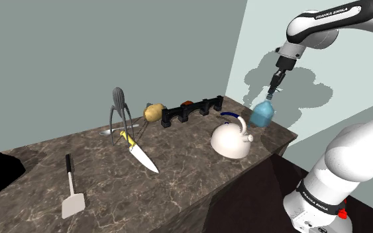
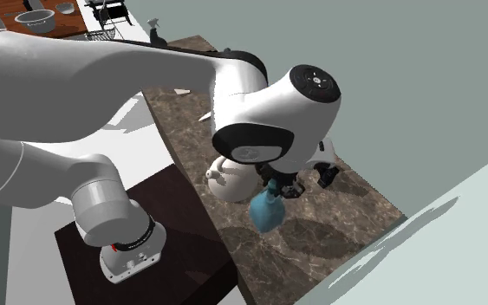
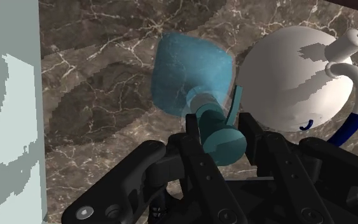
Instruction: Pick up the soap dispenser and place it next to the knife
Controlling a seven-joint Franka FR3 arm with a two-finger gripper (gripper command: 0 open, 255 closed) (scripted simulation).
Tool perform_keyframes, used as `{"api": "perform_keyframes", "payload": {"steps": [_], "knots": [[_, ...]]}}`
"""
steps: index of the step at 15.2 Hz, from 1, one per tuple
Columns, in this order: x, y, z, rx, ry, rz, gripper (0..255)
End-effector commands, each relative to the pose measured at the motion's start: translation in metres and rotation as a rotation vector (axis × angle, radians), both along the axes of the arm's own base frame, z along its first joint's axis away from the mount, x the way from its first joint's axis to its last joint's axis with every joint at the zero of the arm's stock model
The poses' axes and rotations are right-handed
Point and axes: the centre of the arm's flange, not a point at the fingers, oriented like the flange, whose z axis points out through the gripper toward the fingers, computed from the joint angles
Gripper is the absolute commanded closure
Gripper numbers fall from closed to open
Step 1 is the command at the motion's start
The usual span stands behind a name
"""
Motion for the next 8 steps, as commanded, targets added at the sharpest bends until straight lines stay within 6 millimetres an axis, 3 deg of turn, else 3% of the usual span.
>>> {"api": "perform_keyframes", "payload": {"steps": [1, 8], "knots": [[-0.001, -0.001, 0.012, 0.000, 0.000, 0.000, 255], [-0.001, -0.001, 0.049, 0.000, 0.000, 0.000, 255]]}}
